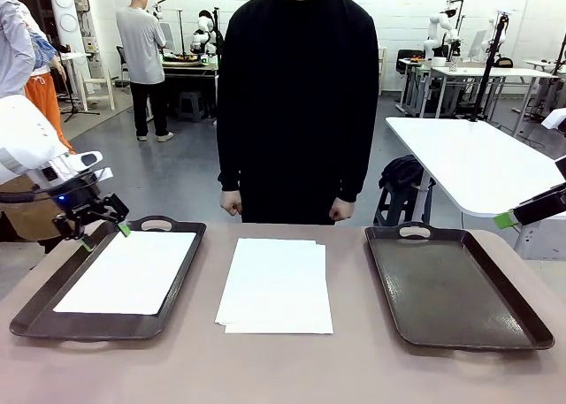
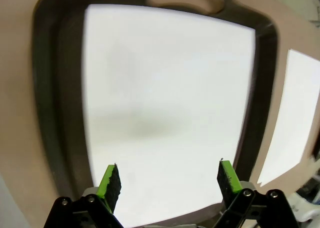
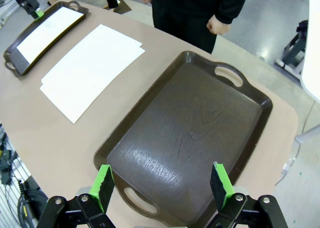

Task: Sort the A4 documents.
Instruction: Receive the A4 Paper.

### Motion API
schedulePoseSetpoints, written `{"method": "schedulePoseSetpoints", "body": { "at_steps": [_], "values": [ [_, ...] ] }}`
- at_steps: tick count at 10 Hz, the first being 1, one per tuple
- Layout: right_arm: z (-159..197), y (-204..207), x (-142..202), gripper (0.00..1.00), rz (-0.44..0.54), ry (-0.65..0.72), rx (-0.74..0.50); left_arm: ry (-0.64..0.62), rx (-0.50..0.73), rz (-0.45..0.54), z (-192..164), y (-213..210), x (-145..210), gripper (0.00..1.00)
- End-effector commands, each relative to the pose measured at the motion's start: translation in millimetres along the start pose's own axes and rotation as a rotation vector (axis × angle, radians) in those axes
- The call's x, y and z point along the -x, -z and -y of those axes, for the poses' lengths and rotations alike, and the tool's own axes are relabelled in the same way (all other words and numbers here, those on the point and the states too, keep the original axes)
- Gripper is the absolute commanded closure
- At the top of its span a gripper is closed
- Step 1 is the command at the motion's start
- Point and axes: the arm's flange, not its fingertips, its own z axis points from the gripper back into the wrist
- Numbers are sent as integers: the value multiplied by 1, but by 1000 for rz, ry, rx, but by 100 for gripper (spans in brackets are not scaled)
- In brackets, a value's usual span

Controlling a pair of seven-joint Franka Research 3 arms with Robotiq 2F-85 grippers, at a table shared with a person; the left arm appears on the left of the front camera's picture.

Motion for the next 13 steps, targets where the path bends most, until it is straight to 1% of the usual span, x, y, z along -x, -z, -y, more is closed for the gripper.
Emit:
{"method": "schedulePoseSetpoints", "body": {
  "at_steps": [1,2,3,4,5,7,8,9,11,13],
  "values": [
    [1,2,1,0,5,4,-17,193,-125,154,67,0,14,0],
    [1,2,1,0,5,4,-17,284,-128,225,89,-13,27,0],
    [1,2,1,0,5,4,-17,366,-101,312,103,-38,43,0],
    [1,2,1,0,5,4,-17,473,-84,373,114,-65,64,0],
    [1,2,1,0,5,4,-17,586,-93,417,123,-91,93,0],
    [1,2,1,0,5,4,-17,771,-73,434,131,-113,139,0],
    [1,2,1,0,5,4,-17,870,-38,390,132,-120,153,0],
    [1,2,1,0,5,4,-17,921,-14,372,130,-126,165,0],
    [1,2,1,0,5,4,-17,881,41,399,116,-135,183,0],
    [1,2,1,0,5,4,-17,843,100,444,101,-138,188,0]
  ]
}}
